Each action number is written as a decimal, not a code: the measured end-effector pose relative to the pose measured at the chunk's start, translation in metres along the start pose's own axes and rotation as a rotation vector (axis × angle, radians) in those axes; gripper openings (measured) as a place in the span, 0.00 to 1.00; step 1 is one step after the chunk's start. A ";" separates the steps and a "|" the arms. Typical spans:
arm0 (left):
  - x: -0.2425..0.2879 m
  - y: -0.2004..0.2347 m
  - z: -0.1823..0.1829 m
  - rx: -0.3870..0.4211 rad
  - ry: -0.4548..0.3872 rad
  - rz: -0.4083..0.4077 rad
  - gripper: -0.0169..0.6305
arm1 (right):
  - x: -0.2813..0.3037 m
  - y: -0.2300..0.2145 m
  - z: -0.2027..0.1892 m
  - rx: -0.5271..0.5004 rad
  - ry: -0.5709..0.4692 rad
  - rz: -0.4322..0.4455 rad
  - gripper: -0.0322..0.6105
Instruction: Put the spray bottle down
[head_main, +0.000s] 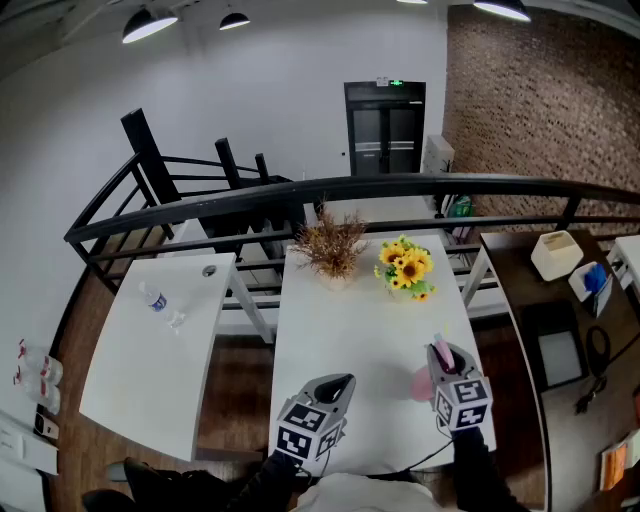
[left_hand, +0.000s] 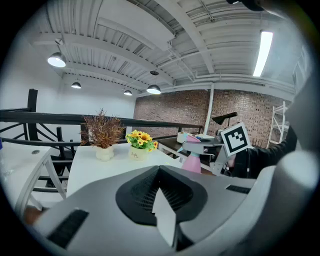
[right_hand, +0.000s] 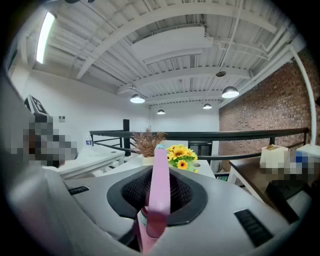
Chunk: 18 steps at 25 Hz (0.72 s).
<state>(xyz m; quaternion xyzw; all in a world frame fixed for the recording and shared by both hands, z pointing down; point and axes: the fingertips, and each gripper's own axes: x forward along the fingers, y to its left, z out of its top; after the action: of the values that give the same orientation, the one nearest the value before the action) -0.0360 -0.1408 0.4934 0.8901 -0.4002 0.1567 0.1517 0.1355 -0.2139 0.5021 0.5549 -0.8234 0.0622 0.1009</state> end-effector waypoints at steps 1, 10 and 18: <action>0.003 0.001 0.000 0.001 0.001 -0.001 0.01 | 0.007 -0.009 0.000 -0.011 0.000 -0.012 0.12; 0.016 0.004 -0.003 0.000 0.016 -0.003 0.01 | 0.073 -0.069 0.001 -0.043 0.001 -0.101 0.12; 0.021 0.008 -0.009 -0.024 0.030 0.012 0.01 | 0.113 -0.095 -0.009 -0.058 0.037 -0.153 0.12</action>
<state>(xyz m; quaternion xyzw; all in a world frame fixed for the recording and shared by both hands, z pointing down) -0.0297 -0.1564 0.5107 0.8834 -0.4050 0.1659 0.1674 0.1832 -0.3495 0.5363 0.6117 -0.7781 0.0408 0.1366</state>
